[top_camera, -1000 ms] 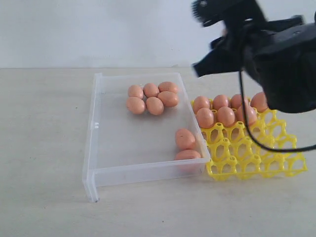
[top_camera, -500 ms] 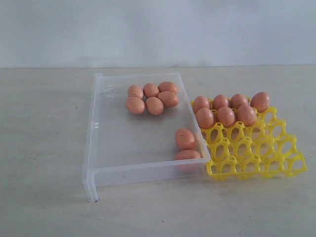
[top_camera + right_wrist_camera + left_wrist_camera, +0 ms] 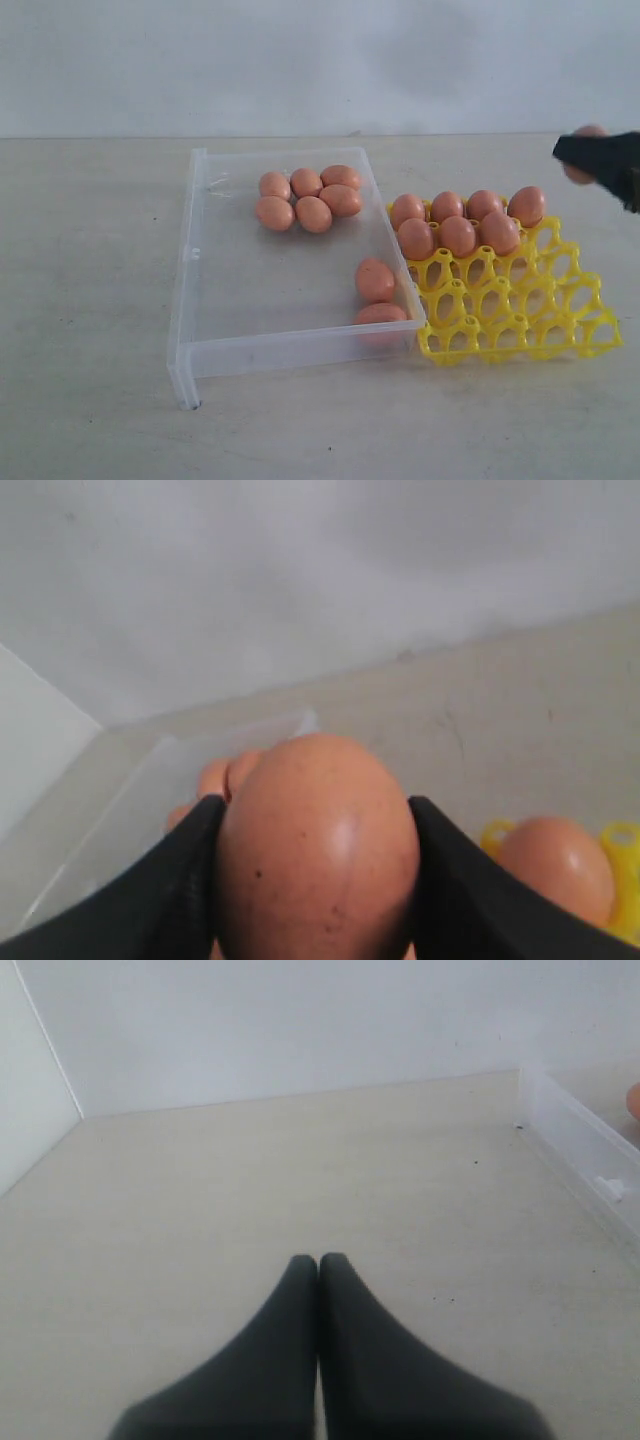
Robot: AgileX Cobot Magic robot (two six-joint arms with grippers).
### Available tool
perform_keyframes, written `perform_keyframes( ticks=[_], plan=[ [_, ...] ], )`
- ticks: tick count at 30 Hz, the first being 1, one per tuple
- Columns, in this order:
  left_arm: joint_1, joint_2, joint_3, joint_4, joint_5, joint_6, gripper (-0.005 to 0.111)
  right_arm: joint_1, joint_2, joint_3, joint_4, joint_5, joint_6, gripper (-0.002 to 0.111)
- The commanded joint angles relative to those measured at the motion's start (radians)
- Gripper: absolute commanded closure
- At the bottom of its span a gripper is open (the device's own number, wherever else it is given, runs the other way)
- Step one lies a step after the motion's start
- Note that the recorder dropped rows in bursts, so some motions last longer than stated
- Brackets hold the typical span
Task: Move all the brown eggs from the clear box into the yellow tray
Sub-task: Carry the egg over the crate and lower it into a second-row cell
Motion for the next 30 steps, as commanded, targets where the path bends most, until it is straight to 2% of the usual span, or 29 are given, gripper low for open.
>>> perform_keyframes(
  ticks=[1,17,24,30],
  plan=[
    [-0.004,0.003,0.000,0.002,-0.003,-0.004,0.111,-0.005,0.129,-0.060,-0.112,-0.005,0.010,0.108],
    [-0.004,0.003,0.000,0.002,-0.003,-0.004,0.111,0.001,0.183,-0.083,-0.110,-0.005,-0.140,0.108],
    [-0.004,0.003,0.000,0.002,-0.003,-0.004,0.111,0.088,0.183,-0.083,-0.082,0.178,-0.279,0.108],
    [-0.004,0.003,0.000,0.002,-0.003,-0.004,0.111,0.136,0.183,-0.083,-0.056,0.250,-0.309,0.108]
  ],
)
